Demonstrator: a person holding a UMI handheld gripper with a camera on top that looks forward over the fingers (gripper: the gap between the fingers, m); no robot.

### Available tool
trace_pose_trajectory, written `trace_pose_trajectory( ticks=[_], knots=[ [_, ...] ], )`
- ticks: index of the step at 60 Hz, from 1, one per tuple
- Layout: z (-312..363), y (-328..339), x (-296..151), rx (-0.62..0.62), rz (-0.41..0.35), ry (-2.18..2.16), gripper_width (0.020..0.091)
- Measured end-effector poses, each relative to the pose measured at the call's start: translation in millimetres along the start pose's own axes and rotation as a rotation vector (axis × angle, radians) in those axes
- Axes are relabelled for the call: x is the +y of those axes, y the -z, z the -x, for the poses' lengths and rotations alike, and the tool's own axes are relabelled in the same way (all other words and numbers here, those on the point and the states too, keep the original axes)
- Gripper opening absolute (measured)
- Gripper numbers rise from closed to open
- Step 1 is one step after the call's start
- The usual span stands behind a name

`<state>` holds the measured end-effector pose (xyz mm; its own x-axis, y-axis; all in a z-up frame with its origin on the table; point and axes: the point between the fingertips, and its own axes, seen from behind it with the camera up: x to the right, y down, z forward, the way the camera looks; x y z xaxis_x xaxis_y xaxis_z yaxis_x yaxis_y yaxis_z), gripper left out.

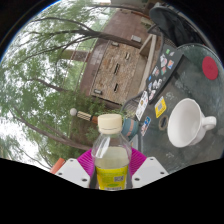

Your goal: Pour water

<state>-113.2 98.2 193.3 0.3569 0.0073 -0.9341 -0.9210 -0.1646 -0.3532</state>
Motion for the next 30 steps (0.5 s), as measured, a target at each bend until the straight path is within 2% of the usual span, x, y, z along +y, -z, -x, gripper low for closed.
trace_pose_trajectory(
  ticks=[4,10,11,17,19,24,25,30],
  knots=[
    [-16.6,-2.3,-7.6,-0.012,-0.003,-0.34,0.0418],
    [-20.7,7.1,-30.1,-0.11,-0.02,-0.783,0.042],
    [-24.4,-13.3,-34.4,-0.085,-0.049,-0.811,0.042],
    [-28.7,-13.8,-46.9,-0.109,-0.082,-0.966,0.0419],
    [-31.3,-3.0,-49.9,-0.165,-0.062,-1.018,0.0417],
    [-22.7,7.7,-61.5,-0.217,-0.075,-1.113,0.0418],
    [-20.7,-17.6,-66.8,-0.172,-0.11,-1.132,0.0419],
    [-20.2,-17.3,-70.3,-0.171,-0.12,-1.15,0.0418]
  ],
)
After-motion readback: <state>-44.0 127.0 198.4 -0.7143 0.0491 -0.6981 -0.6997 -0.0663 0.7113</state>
